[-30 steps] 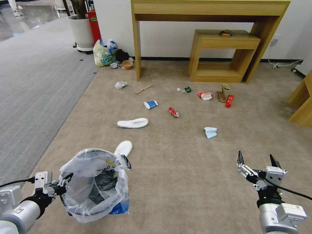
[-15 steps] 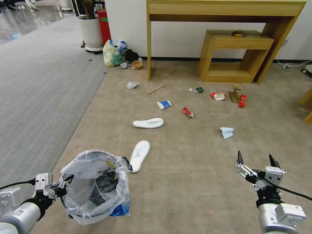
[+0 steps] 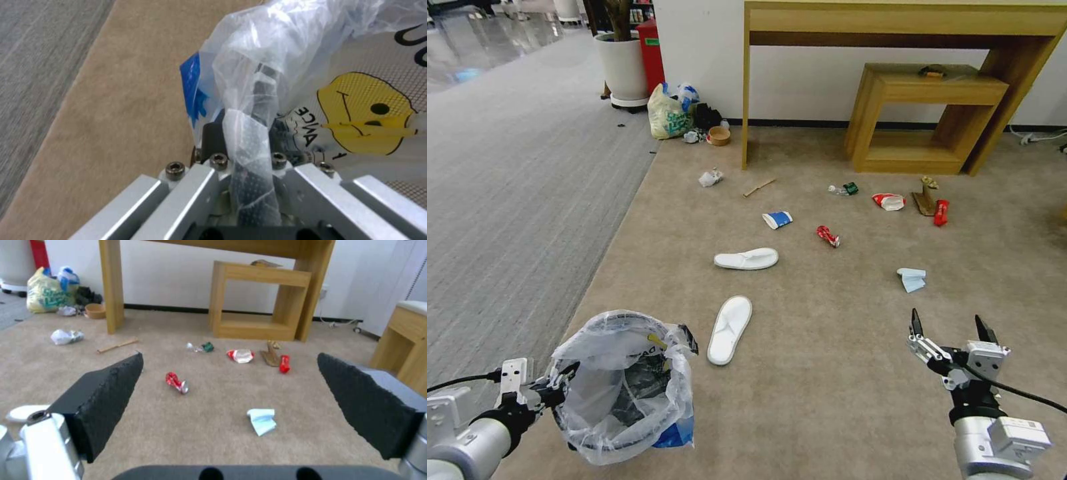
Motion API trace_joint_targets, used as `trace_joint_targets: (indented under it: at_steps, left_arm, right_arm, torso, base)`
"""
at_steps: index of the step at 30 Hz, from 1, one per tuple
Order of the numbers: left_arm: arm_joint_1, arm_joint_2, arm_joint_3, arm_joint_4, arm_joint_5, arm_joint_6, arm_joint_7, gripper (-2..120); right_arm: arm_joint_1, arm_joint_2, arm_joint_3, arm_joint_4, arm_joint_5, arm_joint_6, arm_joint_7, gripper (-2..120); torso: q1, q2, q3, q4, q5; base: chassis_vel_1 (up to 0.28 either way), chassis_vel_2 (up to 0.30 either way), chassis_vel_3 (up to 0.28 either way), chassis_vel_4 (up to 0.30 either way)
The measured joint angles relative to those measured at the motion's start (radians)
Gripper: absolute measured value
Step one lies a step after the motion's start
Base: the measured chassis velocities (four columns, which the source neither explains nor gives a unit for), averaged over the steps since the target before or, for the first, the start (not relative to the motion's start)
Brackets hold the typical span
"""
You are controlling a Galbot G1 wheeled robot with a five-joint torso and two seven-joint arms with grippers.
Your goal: Pick up the trash bin and place the garbage on the floor into it.
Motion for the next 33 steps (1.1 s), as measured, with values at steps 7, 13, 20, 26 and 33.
trace_joint_targets:
  at_steps: [7, 13, 20, 26, 33]
  left_arm:
    - [0.006, -0.003, -0.001, 0.001, 0.000, 0.000, 0.002, 0]
    - [-0.010, -0.005, -0.023, 0.022, -0.002, -0.004, -0.004, 0]
    - [-0.083, 0.046, -0.039, 0.091, -0.041, -0.001, -0.014, 0]
    - [-0.109, 0.087, -0.022, 0.132, -0.065, -0.001, -0.014, 0]
    - [-0.104, 0.110, -0.016, 0.155, -0.065, 0.000, -0.002, 0]
  right_arm:
    - [0.001, -0.001, -0.005, -0.001, -0.011, 0.000, 0.001, 100]
    - [0.016, -0.014, -0.014, -0.012, -0.007, -0.035, 0.004, 100]
    - [0.065, -0.066, -0.011, -0.048, 0.046, -0.089, 0.005, 100]
    - [0.145, -0.146, -0.041, -0.116, 0.153, -0.137, -0.007, 100]
    - [0.295, -0.250, -0.150, -0.224, 0.302, -0.187, -0.005, 100]
  torso:
    - [0.000, 0.000, 0.000, 0.0000, -0.0006]
    - [0.000, 0.000, 0.000, 0.0000, -0.0003]
    - [0.000, 0.000, 0.000, 0.0002, -0.0002]
    - [0.000, 0.000, 0.000, -0.0002, -0.0002]
    - [0.000, 0.000, 0.000, -0.0001, -0.0002]
  base:
    - [-0.224, 0.236, 0.218, -0.236]
    - [-0.051, 0.094, 0.070, -0.086]
    - [0.025, -0.020, -0.014, 0.022]
    - [0.000, 0.000, 0.000, 0.000]
    - [0.000, 0.000, 0.000, 0.000]
